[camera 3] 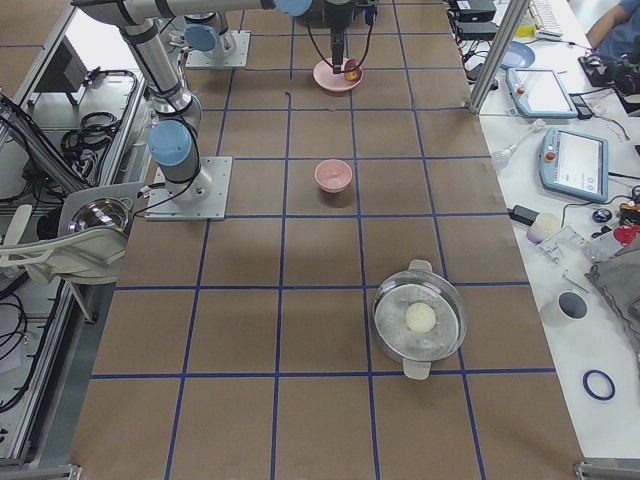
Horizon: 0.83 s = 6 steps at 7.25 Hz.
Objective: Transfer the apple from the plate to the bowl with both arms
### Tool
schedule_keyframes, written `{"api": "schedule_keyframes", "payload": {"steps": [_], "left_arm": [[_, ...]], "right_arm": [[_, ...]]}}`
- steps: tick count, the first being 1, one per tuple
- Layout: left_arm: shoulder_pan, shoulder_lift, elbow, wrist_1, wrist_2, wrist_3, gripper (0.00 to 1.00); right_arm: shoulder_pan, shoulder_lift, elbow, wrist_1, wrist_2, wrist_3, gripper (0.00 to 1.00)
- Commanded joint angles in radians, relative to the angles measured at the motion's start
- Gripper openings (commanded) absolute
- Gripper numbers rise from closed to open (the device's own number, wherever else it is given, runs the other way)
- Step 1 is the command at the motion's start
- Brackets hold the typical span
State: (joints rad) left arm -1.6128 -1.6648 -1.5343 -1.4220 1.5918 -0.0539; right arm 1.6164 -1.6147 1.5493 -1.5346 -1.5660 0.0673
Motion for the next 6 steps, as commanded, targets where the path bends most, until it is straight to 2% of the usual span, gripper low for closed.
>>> {"api": "schedule_keyframes", "payload": {"steps": [1, 2, 3, 4, 5, 6], "left_arm": [[-0.024, -0.119, -0.030, 0.096, -0.006, -0.048, 1.00], [-0.054, -0.166, -0.085, 0.215, -0.003, -0.079, 1.00], [-0.056, -0.194, -0.127, 0.280, -0.001, -0.075, 1.00], [-0.058, -0.219, -0.145, 0.288, -0.001, -0.083, 1.00], [-0.061, -0.254, -0.176, 0.352, -0.001, -0.083, 1.00], [-0.061, -0.271, -0.213, 0.418, -0.003, -0.087, 1.00]], "right_arm": [[0.000, 0.001, 0.000, -0.001, 0.000, 0.000, 1.00], [-0.004, 0.002, 0.000, -0.009, -0.002, -0.004, 1.00], [-0.004, 0.004, 0.002, -0.001, -0.066, -0.004, 1.00], [-0.006, 0.016, 0.005, -0.010, -0.141, -0.007, 1.00], [-0.019, 0.041, 0.008, -0.022, -0.172, -0.033, 1.00], [-0.088, 0.045, 0.008, -0.022, -0.154, -0.125, 1.00]]}}
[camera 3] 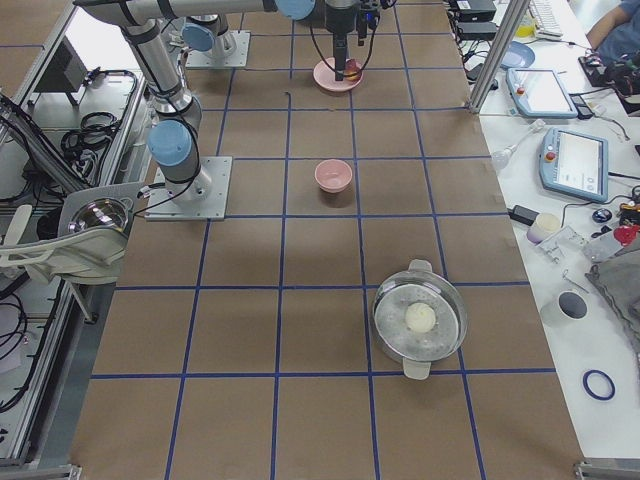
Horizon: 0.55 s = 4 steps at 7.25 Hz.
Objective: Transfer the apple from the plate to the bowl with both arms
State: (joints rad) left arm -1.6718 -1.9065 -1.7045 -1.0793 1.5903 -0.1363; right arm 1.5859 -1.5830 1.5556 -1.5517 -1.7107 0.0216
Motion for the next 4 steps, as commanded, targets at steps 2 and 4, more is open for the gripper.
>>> {"api": "schedule_keyframes", "payload": {"steps": [2, 4], "left_arm": [[-0.002, -0.052, -0.060, 0.081, 0.000, -0.003, 1.00], [-0.003, -0.094, -0.060, 0.110, 0.002, -0.003, 0.99]], "right_arm": [[-0.273, 0.082, 0.038, -0.007, 0.040, -0.315, 1.00], [-0.366, 0.141, 0.119, -0.155, 0.059, -0.402, 1.00]]}}
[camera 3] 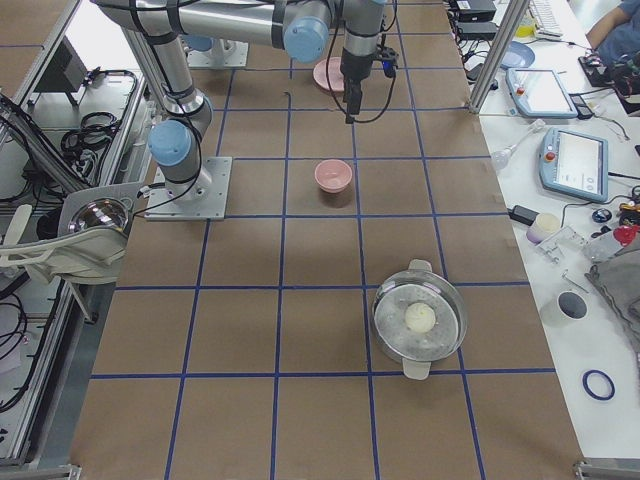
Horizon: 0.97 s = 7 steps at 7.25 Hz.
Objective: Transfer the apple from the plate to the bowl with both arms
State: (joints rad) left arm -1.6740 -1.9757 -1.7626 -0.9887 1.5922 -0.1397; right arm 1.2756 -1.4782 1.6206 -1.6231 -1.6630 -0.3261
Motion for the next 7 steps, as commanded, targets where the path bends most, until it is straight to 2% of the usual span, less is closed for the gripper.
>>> {"api": "schedule_keyframes", "payload": {"steps": [1, 3, 4, 5, 6, 7], "left_arm": [[-0.003, -0.040, -0.003, 0.021, 0.000, 0.000, 0.99], [-0.001, -0.063, -0.011, 0.073, -0.008, 0.003, 0.98], [-0.003, -0.064, -0.012, 0.074, -0.006, 0.006, 0.94], [-0.006, -0.063, -0.015, 0.078, -0.008, -0.003, 0.62], [-0.012, -0.064, -0.018, 0.073, -0.006, -0.041, 0.23], [-0.016, -0.055, -0.018, 0.073, -0.005, -0.040, 0.12]], "right_arm": [[-0.059, 0.064, 0.135, -0.169, 0.011, -0.068, 1.00], [-0.059, 0.101, 0.304, -0.382, 0.020, -0.111, 1.00], [-0.059, 0.107, 0.365, -0.449, 0.063, -0.119, 1.00], [-0.059, 0.140, 0.392, -0.490, 0.081, -0.110, 1.00], [-0.059, 0.183, 0.394, -0.539, 0.080, -0.111, 1.00], [-0.059, 0.197, 0.394, -0.538, 0.077, -0.105, 0.73]]}}
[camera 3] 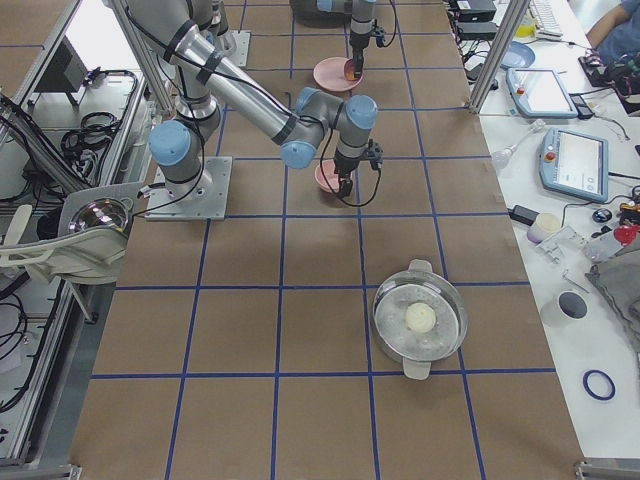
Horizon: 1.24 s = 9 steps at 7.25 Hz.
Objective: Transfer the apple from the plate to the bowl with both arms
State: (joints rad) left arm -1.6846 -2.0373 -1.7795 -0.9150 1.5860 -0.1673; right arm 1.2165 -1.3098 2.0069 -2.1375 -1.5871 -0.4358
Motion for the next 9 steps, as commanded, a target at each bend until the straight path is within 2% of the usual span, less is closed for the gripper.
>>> {"api": "schedule_keyframes", "payload": {"steps": [1, 2, 3, 5, 6, 7, 8, 9], "left_arm": [[-0.007, 0.028, 0.002, 0.001, 0.003, -0.011, 0.11], [-0.013, 0.057, 0.009, -0.014, 0.018, -0.008, 0.12], [-0.007, 0.090, 0.014, -0.033, 0.020, -0.001, 0.12], [0.000, 0.136, 0.021, -0.086, 0.020, 0.006, 0.11], [-0.001, 0.155, 0.029, -0.117, 0.020, 0.008, 0.07], [0.002, 0.175, 0.037, -0.140, 0.020, 0.014, 0.07], [0.005, 0.186, 0.066, -0.194, 0.022, 0.031, 0.07], [0.006, 0.192, 0.098, -0.244, 0.044, 0.058, 0.07]], "right_arm": [[0.000, 0.030, 0.007, -0.018, -0.002, 0.003, 0.71], [0.000, 0.030, 0.007, -0.015, -0.004, 0.003, 0.29], [0.000, 0.029, 0.007, -0.004, -0.010, 0.005, 0.00], [0.000, 0.015, -0.002, 0.016, -0.001, 0.005, 0.00], [0.001, 0.008, -0.011, 0.036, 0.001, 0.006, 0.00], [0.009, -0.008, -0.019, 0.040, 0.044, 0.043, 0.00], [0.032, -0.031, -0.042, 0.094, 0.099, 0.105, 0.00], [0.107, -0.040, -0.057, 0.109, 0.126, 0.185, 0.00]]}}
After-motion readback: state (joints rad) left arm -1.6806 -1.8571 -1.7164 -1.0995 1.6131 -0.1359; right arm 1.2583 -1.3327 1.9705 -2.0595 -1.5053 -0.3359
